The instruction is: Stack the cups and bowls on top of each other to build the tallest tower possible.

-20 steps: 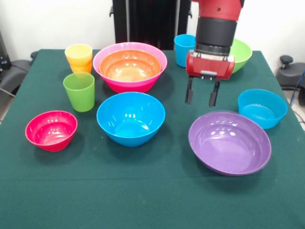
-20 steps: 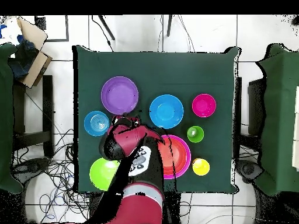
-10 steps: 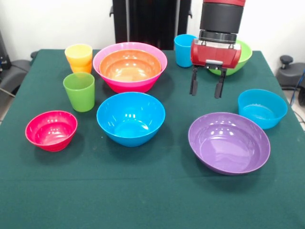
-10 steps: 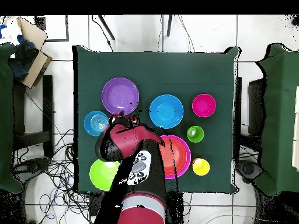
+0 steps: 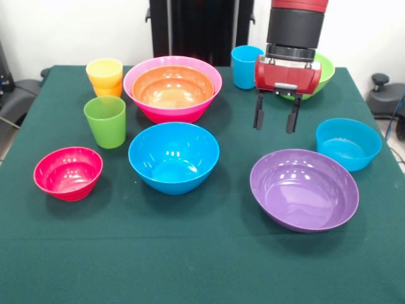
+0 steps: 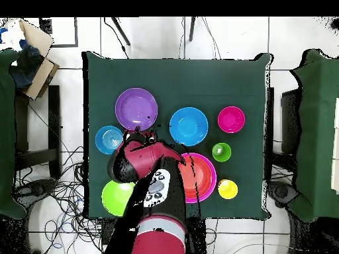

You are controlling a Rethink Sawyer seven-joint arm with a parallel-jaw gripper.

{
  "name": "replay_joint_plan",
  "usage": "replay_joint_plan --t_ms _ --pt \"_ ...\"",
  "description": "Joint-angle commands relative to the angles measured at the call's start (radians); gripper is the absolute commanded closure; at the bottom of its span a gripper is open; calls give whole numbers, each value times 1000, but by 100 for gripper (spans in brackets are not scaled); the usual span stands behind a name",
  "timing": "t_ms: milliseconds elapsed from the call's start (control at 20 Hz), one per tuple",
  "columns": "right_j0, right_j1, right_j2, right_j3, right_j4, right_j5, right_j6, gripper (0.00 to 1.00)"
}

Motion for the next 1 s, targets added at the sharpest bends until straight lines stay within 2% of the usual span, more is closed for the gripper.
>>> replay_joint_plan --t_ms 50,250,1000 --pt "-18 27 134 -43 -39 108 -41 0" --pt "-42 -18 167 -33 -35 167 -75 0" --pt "-58 -14 193 -73 -38 218 -83 0"
